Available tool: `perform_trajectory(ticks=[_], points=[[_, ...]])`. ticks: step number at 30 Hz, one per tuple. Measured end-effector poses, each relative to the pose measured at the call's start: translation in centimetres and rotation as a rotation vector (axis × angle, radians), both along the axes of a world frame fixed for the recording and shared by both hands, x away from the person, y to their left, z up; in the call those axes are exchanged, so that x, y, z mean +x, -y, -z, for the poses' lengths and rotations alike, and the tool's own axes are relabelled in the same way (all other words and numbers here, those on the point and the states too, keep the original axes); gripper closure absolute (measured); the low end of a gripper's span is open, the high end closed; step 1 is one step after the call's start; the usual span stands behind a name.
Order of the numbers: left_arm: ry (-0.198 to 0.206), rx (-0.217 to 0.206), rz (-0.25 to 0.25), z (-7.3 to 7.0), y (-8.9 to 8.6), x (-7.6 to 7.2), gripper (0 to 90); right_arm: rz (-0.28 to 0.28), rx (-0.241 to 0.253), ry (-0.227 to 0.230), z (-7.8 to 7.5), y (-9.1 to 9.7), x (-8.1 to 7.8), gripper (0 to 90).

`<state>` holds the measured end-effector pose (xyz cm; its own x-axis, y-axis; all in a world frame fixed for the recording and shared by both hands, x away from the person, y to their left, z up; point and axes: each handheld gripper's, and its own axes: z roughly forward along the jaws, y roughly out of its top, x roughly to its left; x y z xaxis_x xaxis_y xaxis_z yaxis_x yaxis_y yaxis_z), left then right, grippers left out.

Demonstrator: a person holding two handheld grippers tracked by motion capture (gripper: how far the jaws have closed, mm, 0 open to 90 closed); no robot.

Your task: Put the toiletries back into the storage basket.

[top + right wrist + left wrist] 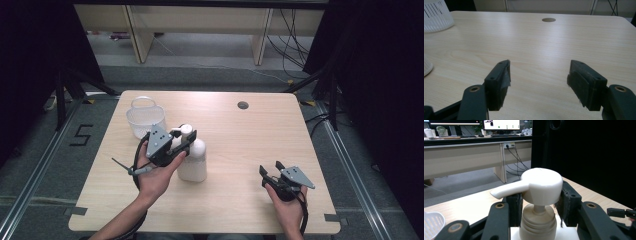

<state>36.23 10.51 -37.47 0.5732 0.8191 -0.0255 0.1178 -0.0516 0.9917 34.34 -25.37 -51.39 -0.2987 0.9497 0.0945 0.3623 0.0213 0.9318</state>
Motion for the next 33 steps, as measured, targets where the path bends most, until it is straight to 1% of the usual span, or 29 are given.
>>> perform_trajectory(ticks=[3,5,6,7,8,11,12,13,15,17,19,20,27,28,29,33], points=[[0.009,-0.008,0.005,-0.3,-0.1,-0.1,59.1,-0.002,-0.010,0.011,0.1,0.1,0.1,35.1],[0.011,-0.014,0.003,-0.5,-0.2,-0.1,59.1,-0.001,-0.008,0.008,0.0,0.0,0.1,35.1],[0.010,-0.016,0.003,-0.6,-0.3,-0.1,59.1,-0.008,-0.016,0.007,0.0,0.1,0.1,35.1],[0.010,-0.016,0.003,-0.6,-0.3,-0.1,59.1,-0.008,-0.016,0.007,0.0,0.1,0.1,35.1],[0.011,-0.020,0.002,-0.7,-0.4,-0.1,59.1,-0.004,0.001,-0.006,0.0,0.0,0.0,35.1],[0.015,-0.021,0.000,-0.8,-0.6,-0.1,59.1,0.001,-0.002,0.001,0.0,0.0,0.0,35.1],[0.017,-0.022,-0.002,-0.9,-0.7,-0.1,59.2,0.001,0.007,-0.004,0.0,-0.1,0.0,35.1],[0.018,-0.021,-0.003,-1.0,-0.8,-0.1,59.2,-0.003,-0.013,0.013,0.1,0.0,0.1,35.1],[0.018,-0.026,-0.005,-1.1,-0.9,-0.1,59.2,-0.002,-0.010,0.011,0.1,0.0,0.1,35.1],[0.019,-0.021,-0.008,-1.2,-1.0,-0.1,59.2,-0.003,-0.002,-0.002,0.0,0.0,0.0,35.1],[0.021,-0.022,-0.009,-1.3,-1.2,-0.1,59.2,-0.006,-0.007,0.005,0.0,0.0,0.0,35.1],[0.021,-0.022,-0.009,-1.3,-1.2,-0.1,59.2,0.000,0.001,0.001,0.0,0.0,0.0,35.1],[0.028,-0.028,-0.021,-1.6,-1.7,0.0,59.2,0.003,-0.001,-0.001,0.0,0.0,0.0,35.1],[0.028,-0.028,-0.024,-1.7,-1.9,0.0,59.2,-0.001,-0.012,0.012,0.1,0.0,0.1,35.1],[0.028,-0.028,-0.028,-1.7,-1.9,0.0,59.2,0.002,0.000,0.000,0.0,0.0,0.0,35.1],[0.030,-0.029,-0.032,-1.8,-2.1,0.1,59.2,0.002,-0.001,0.000,0.0,0.0,0.0,35.1]])
